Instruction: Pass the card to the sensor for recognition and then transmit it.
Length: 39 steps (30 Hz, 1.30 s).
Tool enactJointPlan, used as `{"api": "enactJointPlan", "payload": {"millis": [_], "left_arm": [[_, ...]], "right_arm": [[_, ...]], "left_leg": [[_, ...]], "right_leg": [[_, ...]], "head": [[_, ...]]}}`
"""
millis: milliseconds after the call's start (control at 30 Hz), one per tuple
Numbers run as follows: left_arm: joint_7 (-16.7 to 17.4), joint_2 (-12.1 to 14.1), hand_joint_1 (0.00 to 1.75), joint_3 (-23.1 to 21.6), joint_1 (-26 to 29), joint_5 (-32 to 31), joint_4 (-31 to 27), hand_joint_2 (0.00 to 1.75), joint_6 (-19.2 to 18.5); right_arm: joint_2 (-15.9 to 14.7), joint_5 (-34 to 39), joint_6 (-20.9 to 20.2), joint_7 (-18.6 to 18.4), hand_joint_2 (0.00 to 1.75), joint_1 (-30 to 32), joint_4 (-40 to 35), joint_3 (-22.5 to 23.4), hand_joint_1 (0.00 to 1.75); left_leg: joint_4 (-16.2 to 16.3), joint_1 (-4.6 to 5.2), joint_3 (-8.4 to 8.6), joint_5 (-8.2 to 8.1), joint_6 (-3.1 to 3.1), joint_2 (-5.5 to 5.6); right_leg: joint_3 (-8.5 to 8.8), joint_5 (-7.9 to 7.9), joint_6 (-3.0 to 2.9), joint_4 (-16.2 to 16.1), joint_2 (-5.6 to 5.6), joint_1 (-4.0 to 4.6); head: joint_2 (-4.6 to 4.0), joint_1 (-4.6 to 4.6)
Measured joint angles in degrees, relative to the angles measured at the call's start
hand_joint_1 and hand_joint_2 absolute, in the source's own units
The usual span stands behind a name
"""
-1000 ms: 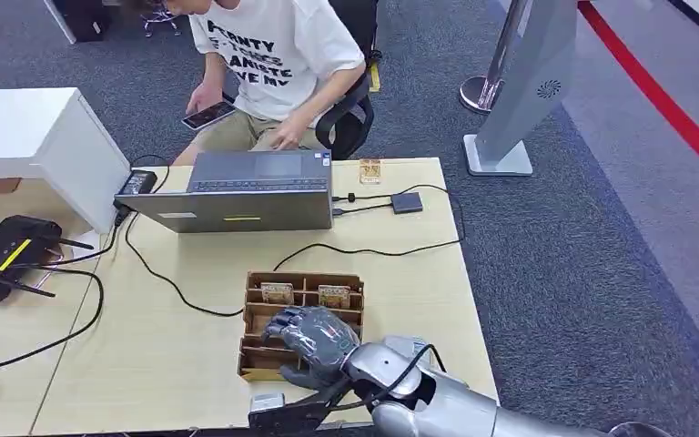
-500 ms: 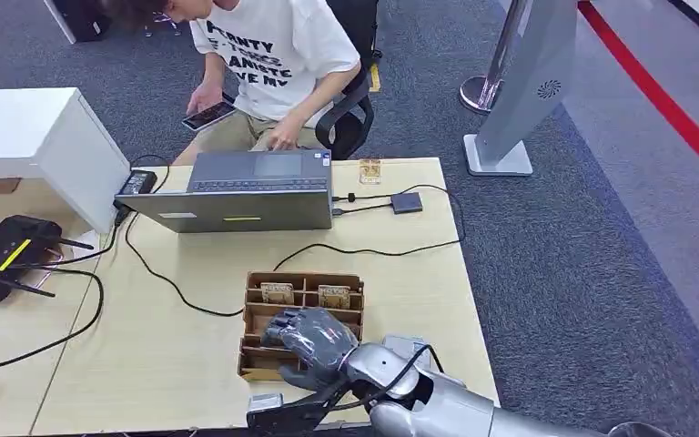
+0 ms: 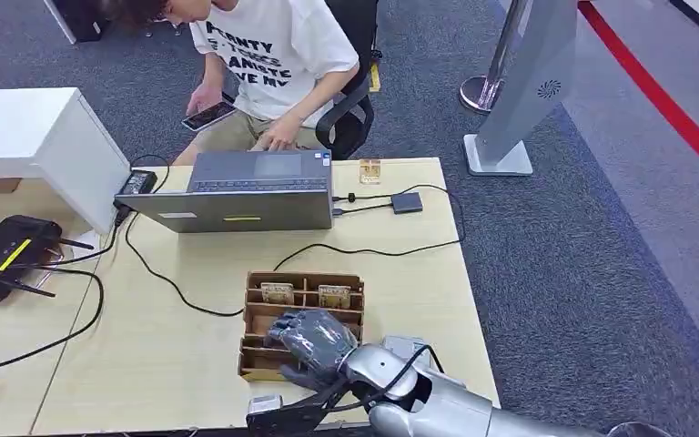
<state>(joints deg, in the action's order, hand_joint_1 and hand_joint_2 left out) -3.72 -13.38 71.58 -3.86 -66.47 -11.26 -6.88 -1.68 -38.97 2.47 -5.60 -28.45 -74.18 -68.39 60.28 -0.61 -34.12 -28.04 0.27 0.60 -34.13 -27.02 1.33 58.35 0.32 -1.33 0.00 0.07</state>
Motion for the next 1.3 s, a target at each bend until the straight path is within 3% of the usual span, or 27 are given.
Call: {"api": "enactJointPlan", "payload": {"millis": [467,667,733,800,1000,1300], "left_arm": [[0.0,-0.1,0.0,0.3,0.0,0.2,0.0,0.0,-0.2],[0.0,-0.1,0.0,0.4,0.0,0.3,0.0,0.0,-0.2],[0.0,-0.1,0.0,0.4,0.0,0.3,0.0,0.0,-0.1],[0.0,-0.1,0.0,0.4,0.0,0.3,0.0,0.0,-0.1],[-0.2,-0.1,0.0,0.7,0.0,0.5,0.0,0.0,0.4],[-0.4,-0.1,0.0,1.1,0.1,0.5,0.0,0.0,0.7]], "right_arm": [[0.0,-0.5,0.0,-0.4,1.75,-0.3,0.2,-0.5,1.41],[0.0,-0.9,0.4,-0.7,1.75,-0.3,0.3,-0.6,1.57],[0.0,-1.1,0.9,-0.9,1.75,-0.3,0.3,-0.6,1.75],[0.0,-1.7,2.0,-0.9,1.75,-0.2,0.3,-0.6,1.75],[0.0,-4.6,11.2,0.3,1.75,1.5,-1.6,1.5,1.75],[-0.6,-11.1,31.7,6.5,1.75,10.8,-11.7,10.5,1.75]], "left_leg": [[0.0,0.0,0.0,0.0,0.0,0.0],[0.0,0.0,0.0,0.0,0.0,0.0],[0.0,0.0,0.0,0.0,0.0,0.0],[0.0,0.0,0.01,0.0,0.0,0.0],[0.0,0.0,0.02,0.0,0.0,0.0],[0.0,0.01,-0.01,-0.01,0.0,0.01]], "right_leg": [[0.0,0.0,0.0,0.0,0.0,0.0],[0.0,0.0,0.0,0.0,0.0,0.0],[0.0,0.0,0.0,0.0,0.0,0.0],[0.0,0.0,0.0,0.0,0.01,0.0],[-0.02,0.0,0.0,0.0,0.01,0.0],[-0.03,-0.01,0.0,0.0,0.0,0.0]], "head": [[0.0,0.0],[0.0,0.0],[0.0,0.0],[0.0,0.0],[0.0,-0.02],[0.0,-0.02]]}}
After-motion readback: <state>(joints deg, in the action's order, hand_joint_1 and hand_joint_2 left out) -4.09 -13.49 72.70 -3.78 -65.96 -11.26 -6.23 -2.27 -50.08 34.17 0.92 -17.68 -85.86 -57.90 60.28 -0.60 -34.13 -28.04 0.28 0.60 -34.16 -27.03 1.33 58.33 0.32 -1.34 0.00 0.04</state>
